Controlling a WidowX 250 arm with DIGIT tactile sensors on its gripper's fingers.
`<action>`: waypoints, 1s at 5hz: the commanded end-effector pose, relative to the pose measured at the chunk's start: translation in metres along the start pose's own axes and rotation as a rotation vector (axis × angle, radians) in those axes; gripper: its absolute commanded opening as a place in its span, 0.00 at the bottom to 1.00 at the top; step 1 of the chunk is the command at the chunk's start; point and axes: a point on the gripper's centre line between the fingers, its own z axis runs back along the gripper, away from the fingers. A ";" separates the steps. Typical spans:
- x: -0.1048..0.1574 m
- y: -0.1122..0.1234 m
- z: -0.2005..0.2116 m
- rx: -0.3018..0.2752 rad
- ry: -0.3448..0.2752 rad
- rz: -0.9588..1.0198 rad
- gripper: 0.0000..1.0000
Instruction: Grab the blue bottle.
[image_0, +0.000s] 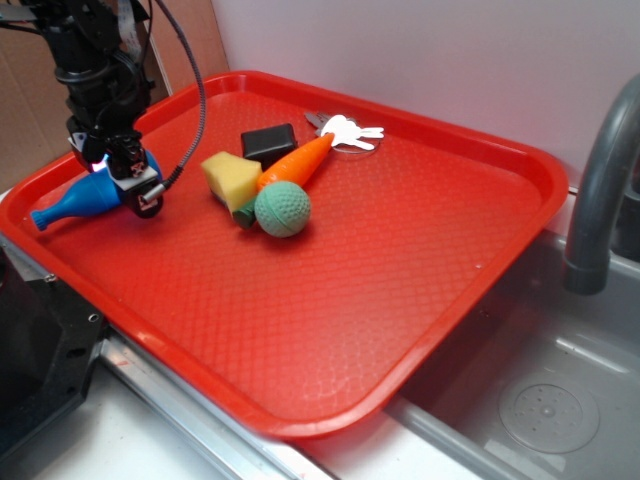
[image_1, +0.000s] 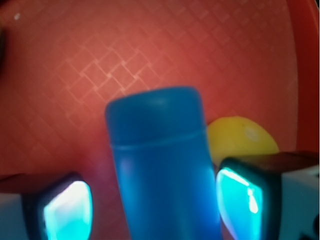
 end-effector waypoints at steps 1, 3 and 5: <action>-0.008 -0.057 0.029 -0.057 -0.009 -0.047 0.00; 0.004 -0.086 0.106 -0.120 -0.125 -0.055 0.00; 0.009 -0.063 0.200 0.016 -0.099 0.208 0.00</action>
